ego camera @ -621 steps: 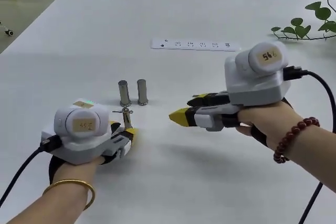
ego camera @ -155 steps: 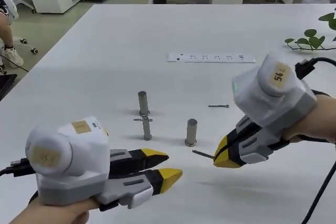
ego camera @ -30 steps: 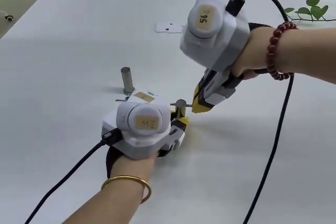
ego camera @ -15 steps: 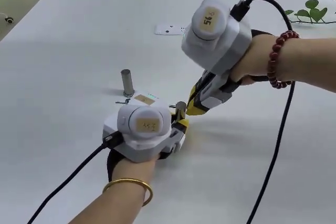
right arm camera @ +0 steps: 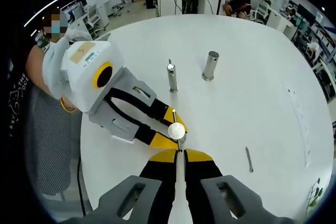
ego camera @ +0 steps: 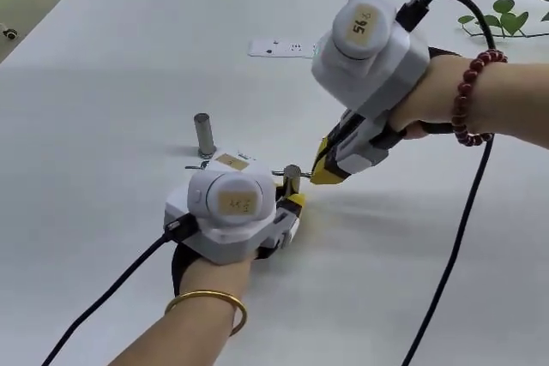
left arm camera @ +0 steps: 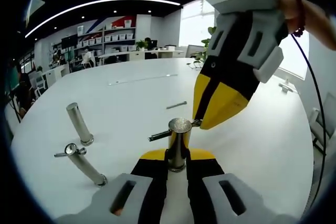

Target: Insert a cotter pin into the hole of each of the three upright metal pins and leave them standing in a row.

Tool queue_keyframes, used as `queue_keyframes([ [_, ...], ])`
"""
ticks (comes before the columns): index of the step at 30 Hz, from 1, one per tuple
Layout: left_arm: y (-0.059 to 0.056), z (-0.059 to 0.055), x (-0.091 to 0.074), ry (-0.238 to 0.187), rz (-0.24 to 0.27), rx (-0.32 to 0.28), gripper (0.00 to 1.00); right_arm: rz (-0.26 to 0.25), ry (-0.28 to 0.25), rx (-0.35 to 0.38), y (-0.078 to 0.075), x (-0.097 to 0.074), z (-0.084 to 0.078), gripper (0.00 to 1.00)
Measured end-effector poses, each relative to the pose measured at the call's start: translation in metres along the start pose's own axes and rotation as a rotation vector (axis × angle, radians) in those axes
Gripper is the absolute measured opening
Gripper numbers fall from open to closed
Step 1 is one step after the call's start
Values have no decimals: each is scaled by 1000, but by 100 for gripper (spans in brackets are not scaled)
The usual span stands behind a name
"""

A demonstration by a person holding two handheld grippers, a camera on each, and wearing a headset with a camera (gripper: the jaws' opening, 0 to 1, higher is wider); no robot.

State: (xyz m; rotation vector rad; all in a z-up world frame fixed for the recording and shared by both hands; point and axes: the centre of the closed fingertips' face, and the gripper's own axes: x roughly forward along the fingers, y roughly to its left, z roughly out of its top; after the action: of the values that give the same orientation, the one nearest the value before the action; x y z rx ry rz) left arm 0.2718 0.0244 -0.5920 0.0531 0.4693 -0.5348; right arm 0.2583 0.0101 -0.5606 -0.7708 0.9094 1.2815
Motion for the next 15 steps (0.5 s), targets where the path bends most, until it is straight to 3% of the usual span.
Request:
queue_keyframes([
  [15, 1, 0, 0, 0, 1, -1, 10, -5, -11, -8, 0, 5, 8, 0],
])
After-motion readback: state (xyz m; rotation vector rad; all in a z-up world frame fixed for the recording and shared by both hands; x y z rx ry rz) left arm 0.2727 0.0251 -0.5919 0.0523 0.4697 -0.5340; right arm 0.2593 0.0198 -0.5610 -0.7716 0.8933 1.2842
